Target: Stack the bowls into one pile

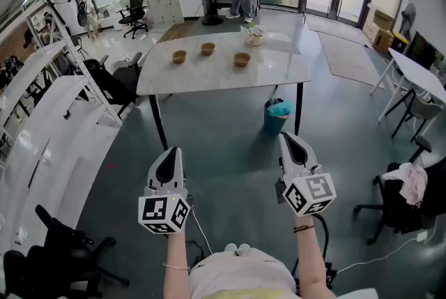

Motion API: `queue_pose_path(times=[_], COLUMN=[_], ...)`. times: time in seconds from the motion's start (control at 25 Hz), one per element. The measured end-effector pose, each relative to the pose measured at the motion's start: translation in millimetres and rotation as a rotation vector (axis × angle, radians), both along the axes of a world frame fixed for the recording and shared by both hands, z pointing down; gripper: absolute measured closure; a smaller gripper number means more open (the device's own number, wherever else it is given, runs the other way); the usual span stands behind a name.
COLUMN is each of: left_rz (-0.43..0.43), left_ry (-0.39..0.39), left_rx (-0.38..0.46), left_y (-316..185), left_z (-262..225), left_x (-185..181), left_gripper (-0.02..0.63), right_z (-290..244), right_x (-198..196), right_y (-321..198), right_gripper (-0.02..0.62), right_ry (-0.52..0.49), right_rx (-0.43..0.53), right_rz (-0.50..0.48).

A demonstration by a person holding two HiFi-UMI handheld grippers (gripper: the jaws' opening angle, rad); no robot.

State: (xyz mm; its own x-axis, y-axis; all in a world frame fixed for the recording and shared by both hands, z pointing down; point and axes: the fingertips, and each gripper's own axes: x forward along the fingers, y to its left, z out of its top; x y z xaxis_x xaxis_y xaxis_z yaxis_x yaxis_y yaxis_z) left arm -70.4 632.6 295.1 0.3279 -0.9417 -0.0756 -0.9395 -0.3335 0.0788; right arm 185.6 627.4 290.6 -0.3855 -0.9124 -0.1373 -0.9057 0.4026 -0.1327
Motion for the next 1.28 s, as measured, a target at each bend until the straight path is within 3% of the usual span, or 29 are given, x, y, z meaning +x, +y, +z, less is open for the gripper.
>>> queue_pose_path(times=[0.4, 0.6, 0.92, 1.28], left_rz=[0.003, 0.014, 0.014, 0.005], left_ry=[0.010, 0.011, 0.011, 0.006], left_rx=[-0.009, -0.014, -0.032, -0.079], left_y=[-1, -5, -18, -64], left_z=[3, 9, 22, 39], left_x=[4, 23, 48, 51], left_gripper=[0.606, 0.606, 0.606, 0.606], right_z=[1, 10, 32, 51], right_x=[3, 20, 39, 47], right_y=[3, -4, -29, -85], right_gripper=[0.591, 0.591, 0.555, 0.504], right_ry=[-0.023, -0.108, -0.077, -0.043], right_rx=[0.017, -0.022, -0.059, -0.103], right_rz=[-0.002, -0.041, -0.062, -0.038])
